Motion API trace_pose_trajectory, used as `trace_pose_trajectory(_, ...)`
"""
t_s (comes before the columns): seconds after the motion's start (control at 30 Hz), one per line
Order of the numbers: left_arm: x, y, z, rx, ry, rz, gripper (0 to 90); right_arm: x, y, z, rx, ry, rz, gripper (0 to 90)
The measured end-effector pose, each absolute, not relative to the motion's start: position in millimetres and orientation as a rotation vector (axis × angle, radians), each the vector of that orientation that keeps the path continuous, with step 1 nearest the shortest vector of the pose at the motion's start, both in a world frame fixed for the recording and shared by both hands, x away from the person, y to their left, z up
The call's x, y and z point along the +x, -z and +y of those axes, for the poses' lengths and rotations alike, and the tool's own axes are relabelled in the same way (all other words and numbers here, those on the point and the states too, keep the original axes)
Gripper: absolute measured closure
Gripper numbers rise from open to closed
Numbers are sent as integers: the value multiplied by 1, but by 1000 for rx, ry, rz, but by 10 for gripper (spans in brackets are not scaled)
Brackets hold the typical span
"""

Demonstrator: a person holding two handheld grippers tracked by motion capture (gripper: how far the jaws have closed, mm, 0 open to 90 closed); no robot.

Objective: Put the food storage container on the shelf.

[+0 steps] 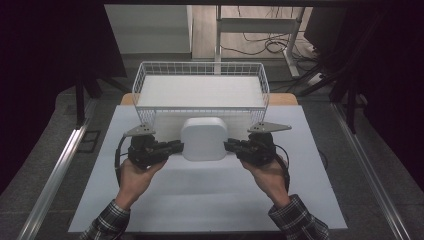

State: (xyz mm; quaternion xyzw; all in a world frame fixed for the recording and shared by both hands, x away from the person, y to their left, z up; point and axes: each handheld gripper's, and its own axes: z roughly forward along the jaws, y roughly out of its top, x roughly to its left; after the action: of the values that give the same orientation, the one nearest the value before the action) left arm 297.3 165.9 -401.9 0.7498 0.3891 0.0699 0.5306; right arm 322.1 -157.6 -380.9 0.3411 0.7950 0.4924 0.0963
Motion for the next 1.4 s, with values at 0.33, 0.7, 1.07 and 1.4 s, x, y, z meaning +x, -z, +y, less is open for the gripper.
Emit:
trace_pose_trajectory(0.33,308,378,172,1767,-193,922,807,334,357,-152,995,-1496,2328,787)
trace_pose_trajectory(0.7,323,353,176,1747,-223,916,805,348,335,-147,977,-1509,2300,787)
trace_pose_trajectory(1.07,349,319,184,1729,-249,916,804,371,298,-137,969,-1518,2254,786)
trace_pose_trajectory(1.4,373,313,184,1739,-249,959,794,397,295,-132,1018,-1505,2257,781)
